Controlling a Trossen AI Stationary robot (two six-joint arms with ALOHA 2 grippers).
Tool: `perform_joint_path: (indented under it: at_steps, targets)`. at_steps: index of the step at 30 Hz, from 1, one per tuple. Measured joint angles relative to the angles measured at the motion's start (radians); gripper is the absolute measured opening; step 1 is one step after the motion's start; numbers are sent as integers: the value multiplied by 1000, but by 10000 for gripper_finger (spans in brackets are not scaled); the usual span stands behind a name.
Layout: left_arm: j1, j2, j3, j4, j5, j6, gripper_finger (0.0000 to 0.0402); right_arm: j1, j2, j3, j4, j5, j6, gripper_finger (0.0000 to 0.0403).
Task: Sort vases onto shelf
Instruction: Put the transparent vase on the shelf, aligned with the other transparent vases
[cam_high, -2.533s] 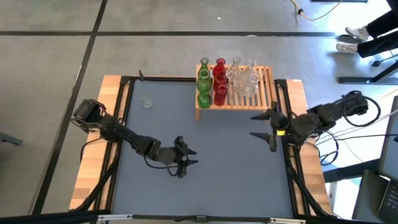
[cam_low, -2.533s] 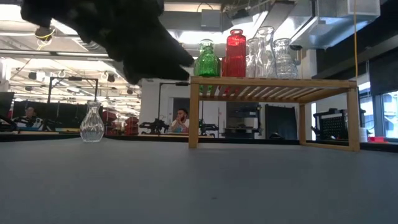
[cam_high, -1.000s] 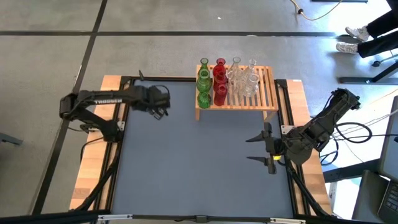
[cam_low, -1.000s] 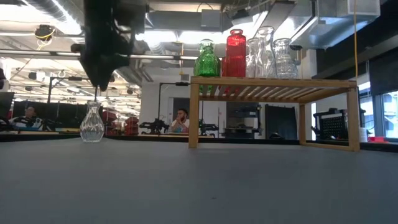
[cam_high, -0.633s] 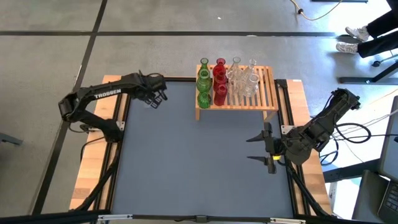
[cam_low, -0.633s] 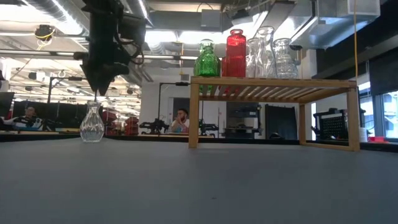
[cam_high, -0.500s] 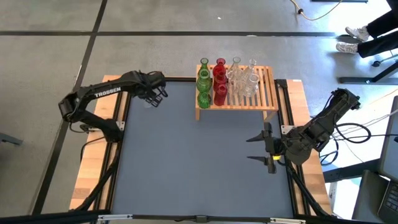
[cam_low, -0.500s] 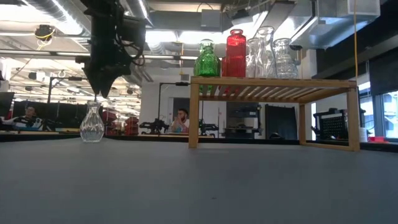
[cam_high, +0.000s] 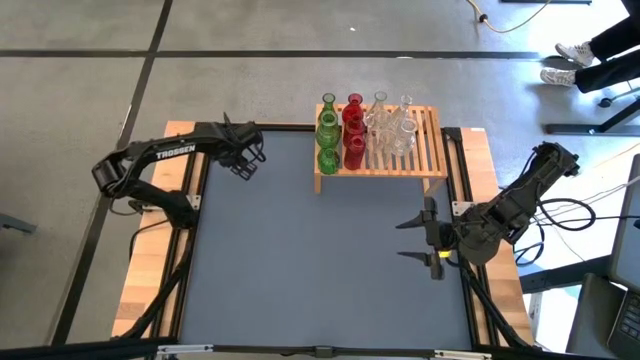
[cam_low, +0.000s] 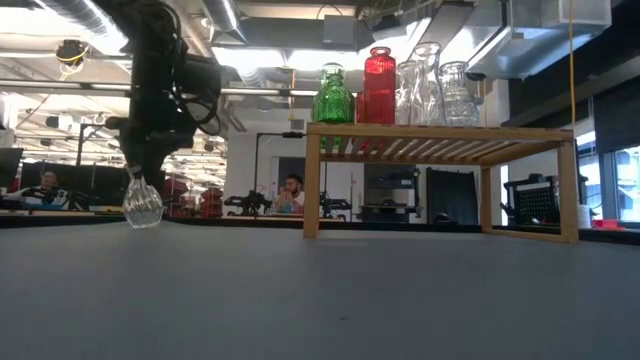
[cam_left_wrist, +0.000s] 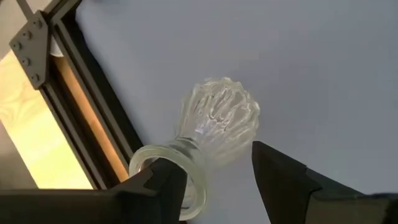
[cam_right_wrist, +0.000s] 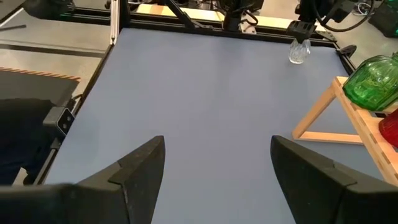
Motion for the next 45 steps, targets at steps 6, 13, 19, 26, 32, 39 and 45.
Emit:
perform_joint_path:
  at_steps: [6,13,19,26,32,39,45]
  targets:
    - [-6,0,-9,2,-5,6,134,0,0,0,-1,8,0,276]
    - [-81,7,31,-5,1,4,33,0,0,0,-3,7,0,276]
    - [-216,8,92,-8,7,-28,23,0,0,0,-6,2,1,276]
    - [-452,6,145,0,14,-59,25,1,2,0,-10,-31,56,276]
    - [-667,6,184,10,6,-154,25,30,33,0,-11,-62,85,276]
    - [-891,46,262,76,-32,-233,25,100,100,0,-2,-25,128,276]
    - [-1024,258,495,3,-66,-227,25,148,145,0,-3,-21,200,276]
